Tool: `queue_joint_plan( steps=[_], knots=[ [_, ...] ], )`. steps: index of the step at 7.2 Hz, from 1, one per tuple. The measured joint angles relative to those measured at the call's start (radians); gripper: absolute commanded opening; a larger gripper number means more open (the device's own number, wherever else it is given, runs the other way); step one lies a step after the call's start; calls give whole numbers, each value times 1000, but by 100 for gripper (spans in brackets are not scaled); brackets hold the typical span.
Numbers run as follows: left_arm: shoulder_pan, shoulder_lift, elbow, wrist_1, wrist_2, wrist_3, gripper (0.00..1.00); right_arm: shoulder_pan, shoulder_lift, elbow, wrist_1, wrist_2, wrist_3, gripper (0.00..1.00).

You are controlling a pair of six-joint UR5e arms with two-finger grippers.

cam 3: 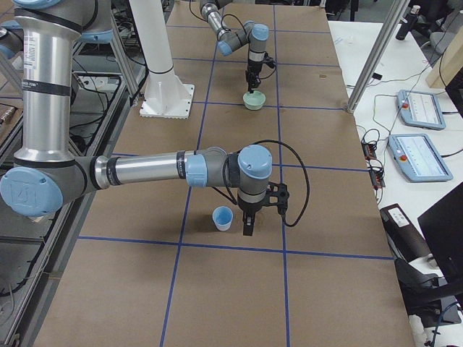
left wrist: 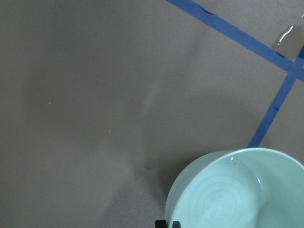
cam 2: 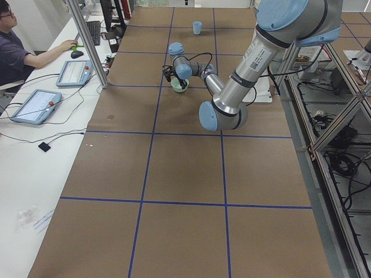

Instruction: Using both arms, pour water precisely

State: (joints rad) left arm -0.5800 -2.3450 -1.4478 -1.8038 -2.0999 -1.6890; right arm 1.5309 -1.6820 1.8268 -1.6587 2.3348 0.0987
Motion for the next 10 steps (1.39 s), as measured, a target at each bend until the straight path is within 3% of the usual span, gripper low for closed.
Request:
queue_joint_plan(
  steps=[3, 7, 8, 10],
  knots=[
    [-84, 0, -83, 23, 0, 2, 100, 9, 83, 29, -4, -12, -7, 99],
    [-151, 20, -183, 132, -3, 37, 100, -18, 57, 119, -52, 37, 204, 100],
    [-156, 26, -191, 135, -3, 39, 100, -36, 54, 149, -63, -2, 314, 100],
    [-160, 43, -217, 140, -3, 40, 100, -166, -36, 313, -67, -289, 646, 100]
  ],
)
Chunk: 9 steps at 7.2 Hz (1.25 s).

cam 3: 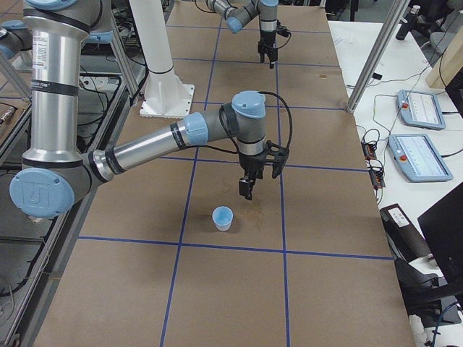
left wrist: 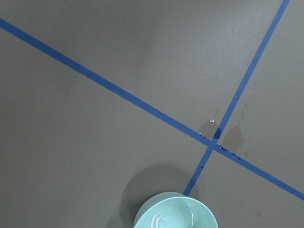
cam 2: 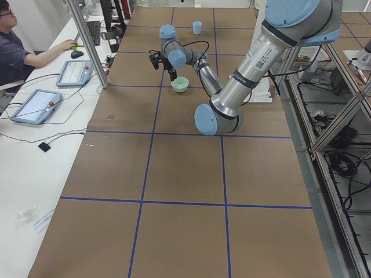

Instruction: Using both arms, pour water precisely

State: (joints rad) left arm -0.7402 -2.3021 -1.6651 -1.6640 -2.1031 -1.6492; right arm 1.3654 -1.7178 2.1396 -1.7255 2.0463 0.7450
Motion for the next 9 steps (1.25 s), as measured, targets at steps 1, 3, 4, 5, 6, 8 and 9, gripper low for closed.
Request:
queue_joint_plan(
  steps=[1, 3, 4, 5, 6, 8, 9],
  knots=[
    [0, 8, -11, 2, 0, 0, 100, -53, -67, 75, -2, -108, 100, 100],
    [-1, 12, -18, 10, 1, -1, 100, -163, -174, 169, -5, -276, 333, 100],
    [-1, 12, -19, 13, 1, -1, 100, -254, -197, 182, -7, -364, 466, 100],
    [-1, 12, -19, 15, 2, -1, 100, -367, -209, 188, -22, -453, 612, 99],
    [-1, 12, -18, 16, 3, -1, 100, -466, -214, 196, -56, -526, 734, 99],
    [-1, 13, -15, 17, 3, 0, 100, -627, -211, 215, -153, -627, 961, 99],
    [-1, 13, -13, 17, 3, 0, 100, -708, -200, 217, -208, -675, 1092, 99]
  ],
)
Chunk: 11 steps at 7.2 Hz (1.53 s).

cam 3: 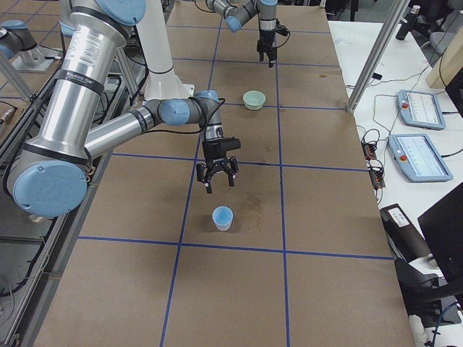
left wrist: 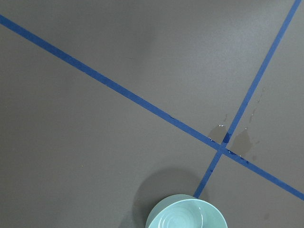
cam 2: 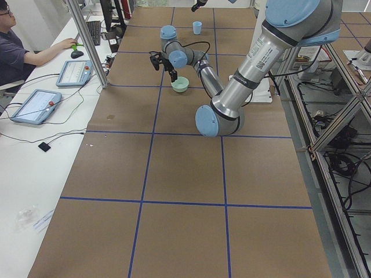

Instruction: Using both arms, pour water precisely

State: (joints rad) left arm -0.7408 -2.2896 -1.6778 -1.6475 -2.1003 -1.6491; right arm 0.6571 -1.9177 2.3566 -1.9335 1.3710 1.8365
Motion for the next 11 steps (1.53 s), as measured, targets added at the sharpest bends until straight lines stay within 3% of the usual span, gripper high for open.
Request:
queue_joint_plan(
  steps=[2, 4, 7, 11],
  knots=[
    [2, -1, 4, 0, -1, 0, 100, -139, 59, -5, -156, -84, 229, 99],
    [3, -1, 7, 0, -1, 3, 100, -236, 151, -68, -303, -136, 405, 99],
    [5, -1, 11, 0, -1, 8, 100, -272, 276, -288, -338, -169, 525, 99],
    [8, -1, 12, 4, -1, 8, 100, -296, 290, -385, -339, -169, 646, 99]
  ],
)
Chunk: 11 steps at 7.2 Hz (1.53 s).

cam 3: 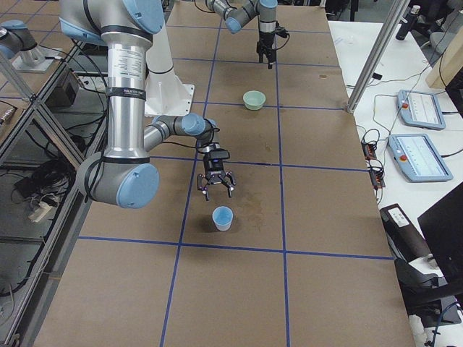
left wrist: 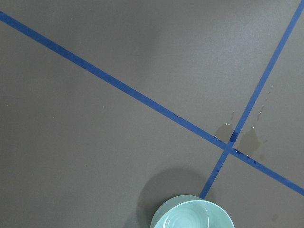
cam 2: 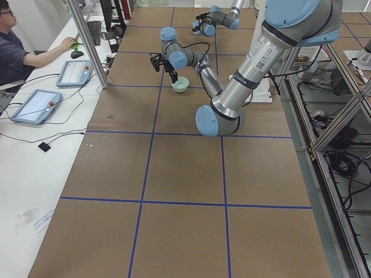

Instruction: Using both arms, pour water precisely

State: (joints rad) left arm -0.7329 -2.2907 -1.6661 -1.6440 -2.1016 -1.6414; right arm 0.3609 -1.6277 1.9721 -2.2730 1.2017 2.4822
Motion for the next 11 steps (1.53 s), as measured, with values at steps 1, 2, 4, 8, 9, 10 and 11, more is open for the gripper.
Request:
queue_joint_plan(
  steps=[1, 2, 4, 8, 9, 10, 11],
  knots=[
    [1, -1, -1, 4, 0, 0, 100, -9, 2, -30, 2, -1, 26, 99],
    [1, -1, -1, 8, 0, 0, 100, -17, 5, -55, 5, -2, 42, 99],
    [0, 0, -1, 11, 0, 0, 100, -29, 9, -70, 7, -4, 52, 99],
    [0, 0, 0, 12, 0, 0, 100, -41, 8, -132, 47, -20, 56, 99],
    [0, 0, 0, 12, 0, 0, 100, -39, 6, -157, 67, -27, 53, 99],
    [0, 0, 0, 12, 0, 0, 100, -33, 4, -179, 86, -36, 51, 99],
    [1, 0, 2, 12, 0, 0, 100, -26, 4, -194, 101, -46, 49, 99]
  ],
)
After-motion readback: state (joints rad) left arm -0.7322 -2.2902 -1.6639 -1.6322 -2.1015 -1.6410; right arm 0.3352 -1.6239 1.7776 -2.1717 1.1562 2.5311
